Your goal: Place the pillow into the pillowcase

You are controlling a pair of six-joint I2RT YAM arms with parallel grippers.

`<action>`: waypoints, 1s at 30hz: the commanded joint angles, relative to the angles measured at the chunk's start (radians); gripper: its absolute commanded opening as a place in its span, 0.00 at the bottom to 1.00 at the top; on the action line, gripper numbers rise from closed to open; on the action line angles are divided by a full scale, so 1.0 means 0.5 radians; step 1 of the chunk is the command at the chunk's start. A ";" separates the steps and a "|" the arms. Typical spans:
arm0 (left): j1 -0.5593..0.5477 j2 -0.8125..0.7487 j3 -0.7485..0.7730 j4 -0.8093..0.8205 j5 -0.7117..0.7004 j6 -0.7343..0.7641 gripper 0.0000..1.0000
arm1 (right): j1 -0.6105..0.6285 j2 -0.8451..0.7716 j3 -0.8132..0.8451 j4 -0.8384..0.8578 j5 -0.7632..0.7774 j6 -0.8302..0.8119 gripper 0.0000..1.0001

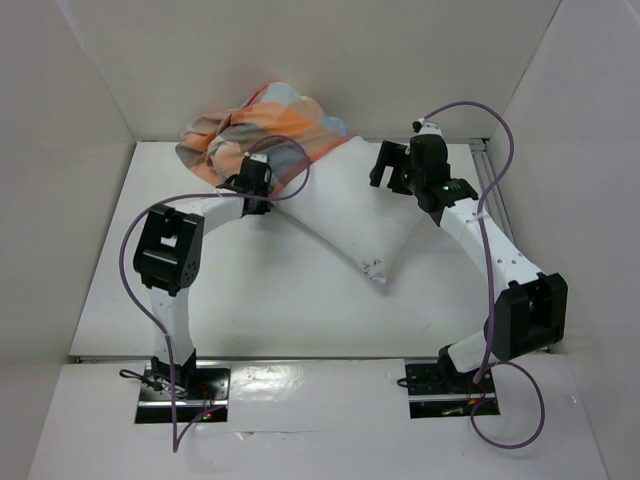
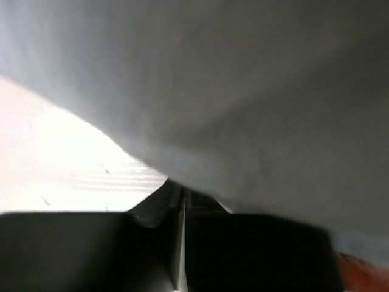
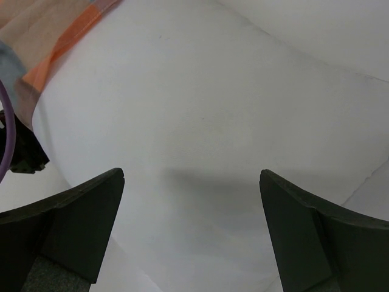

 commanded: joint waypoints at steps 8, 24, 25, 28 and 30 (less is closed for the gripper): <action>0.063 -0.007 0.126 -0.004 -0.018 0.000 0.00 | 0.053 0.016 0.142 -0.042 0.075 -0.078 1.00; -0.100 -0.391 -0.062 -0.062 0.234 -0.101 0.00 | 0.502 0.157 -0.118 -0.306 0.517 -0.186 1.00; -0.118 -0.391 -0.034 -0.062 0.258 -0.101 0.00 | 0.462 0.157 -0.182 -0.229 0.396 -0.186 0.92; -0.222 -0.412 0.048 -0.102 0.402 -0.123 0.00 | 0.348 0.319 -0.223 0.025 0.049 -0.134 0.59; -0.357 -0.412 0.155 -0.160 0.366 -0.123 0.00 | 0.348 0.476 -0.159 0.099 -0.052 -0.085 0.00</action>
